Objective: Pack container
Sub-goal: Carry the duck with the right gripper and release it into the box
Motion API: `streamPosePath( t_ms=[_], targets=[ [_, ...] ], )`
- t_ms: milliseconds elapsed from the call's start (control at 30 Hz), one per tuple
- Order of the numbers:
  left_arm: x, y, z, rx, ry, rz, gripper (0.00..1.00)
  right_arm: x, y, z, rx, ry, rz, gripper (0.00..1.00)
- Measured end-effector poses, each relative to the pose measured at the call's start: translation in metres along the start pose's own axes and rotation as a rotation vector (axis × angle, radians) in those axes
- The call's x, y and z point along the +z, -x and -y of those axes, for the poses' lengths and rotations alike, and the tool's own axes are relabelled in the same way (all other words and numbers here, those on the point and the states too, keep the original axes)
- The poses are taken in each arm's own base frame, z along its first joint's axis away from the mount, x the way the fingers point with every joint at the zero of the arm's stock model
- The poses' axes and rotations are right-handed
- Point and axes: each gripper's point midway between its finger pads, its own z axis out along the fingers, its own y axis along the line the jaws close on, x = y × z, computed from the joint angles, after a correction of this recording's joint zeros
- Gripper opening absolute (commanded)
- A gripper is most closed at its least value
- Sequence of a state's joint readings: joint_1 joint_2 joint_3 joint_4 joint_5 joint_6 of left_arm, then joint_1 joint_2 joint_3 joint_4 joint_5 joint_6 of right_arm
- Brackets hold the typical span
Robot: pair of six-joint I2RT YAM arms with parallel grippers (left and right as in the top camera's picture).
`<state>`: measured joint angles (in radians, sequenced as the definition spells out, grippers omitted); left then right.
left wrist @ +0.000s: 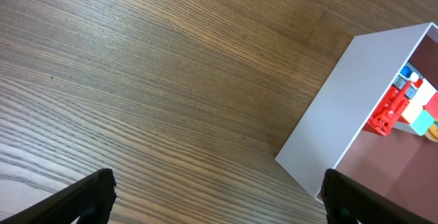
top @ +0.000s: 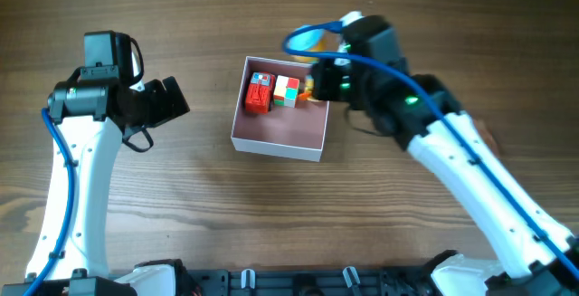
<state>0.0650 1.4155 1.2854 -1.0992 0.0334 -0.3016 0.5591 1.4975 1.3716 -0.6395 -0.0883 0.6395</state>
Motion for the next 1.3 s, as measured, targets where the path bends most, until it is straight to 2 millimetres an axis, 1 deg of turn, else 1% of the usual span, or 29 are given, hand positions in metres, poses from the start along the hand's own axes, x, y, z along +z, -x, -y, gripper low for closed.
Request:
streamPosePath(
  t_ms=[67, 133, 200, 233, 267, 333, 400, 433, 533, 633, 767, 867, 933, 967, 1033, 1067, 1100, 1133, 1300],
  targets=[
    [0.000, 0.000, 0.000, 0.000, -0.002, -0.002, 0.95, 0.018, -0.011, -0.006, 0.092, -0.010, -0.024, 0.04],
    [0.000, 0.000, 0.000, 0.000, -0.003, -0.003, 0.95, 0.041, -0.018, -0.001, 0.192, -0.041, -0.046, 0.04],
    [0.000, -0.001, 0.000, -0.001, -0.002, -0.005, 0.95, 0.061, -0.021, 0.007, 0.255, -0.073, -0.053, 0.04],
    [0.000, -0.001, 0.000, -0.001, -0.002, -0.006, 0.95, 0.064, -0.017, 0.004, 0.275, -0.061, -0.038, 0.04],
    [0.000, -0.001, 0.000, -0.001, -0.002, -0.005, 0.95, 0.080, -0.025, 0.012, 0.290, -0.090, -0.063, 0.04],
    [0.000, -0.001, 0.000, -0.001, -0.001, -0.006, 0.95, 0.094, -0.026, 0.014, 0.303, -0.089, -0.060, 0.04],
    [0.000, -0.001, 0.000, -0.001, -0.001, -0.006, 0.95, 0.114, -0.040, 0.026, 0.317, -0.132, -0.099, 0.04],
    [0.000, -0.001, 0.000, -0.001, -0.001, -0.006, 0.95, 0.118, -0.042, 0.029, 0.321, -0.141, -0.106, 0.04],
    [0.000, -0.001, 0.000, -0.001, -0.001, -0.007, 0.95, 0.126, -0.048, 0.034, 0.322, -0.158, -0.123, 0.04],
    [0.000, -0.001, 0.000, -0.001, -0.001, -0.007, 0.95, 0.126, -0.050, 0.036, 0.330, -0.167, -0.128, 0.04],
    [0.000, -0.002, 0.000, 0.000, 0.000, -0.009, 0.95, 0.121, -0.060, 0.056, 0.410, -0.247, -0.164, 0.04],
    [0.000, -0.002, 0.000, -0.001, 0.000, -0.010, 0.95, 0.117, -0.062, 0.068, 0.475, -0.293, -0.168, 0.06],
    [0.000, -0.003, -0.001, -0.001, 0.001, -0.013, 0.95, 0.117, -0.061, 0.070, 0.502, -0.300, -0.161, 0.12],
    [0.000, -0.003, -0.001, -0.001, 0.002, -0.014, 0.95, 0.117, -0.061, 0.070, 0.508, -0.301, -0.160, 0.18],
    [0.000, -0.003, -0.001, -0.001, 0.002, -0.014, 0.95, 0.117, -0.061, 0.070, 0.520, -0.301, -0.158, 0.34],
    [0.000, -0.003, -0.001, -0.001, 0.002, -0.014, 0.95, 0.117, -0.061, 0.070, 0.524, -0.300, -0.157, 0.47],
    [0.000, -0.003, -0.001, -0.001, 0.002, -0.014, 0.95, 0.117, -0.060, 0.070, 0.522, -0.300, -0.157, 0.52],
    [0.000, -0.003, -0.001, -0.001, 0.002, -0.014, 0.95, 0.117, -0.060, 0.070, 0.522, -0.300, -0.157, 0.54],
    [0.000, -0.004, -0.001, -0.001, 0.003, -0.016, 0.95, 0.117, -0.060, 0.070, 0.520, -0.301, -0.155, 0.56]
  ],
)
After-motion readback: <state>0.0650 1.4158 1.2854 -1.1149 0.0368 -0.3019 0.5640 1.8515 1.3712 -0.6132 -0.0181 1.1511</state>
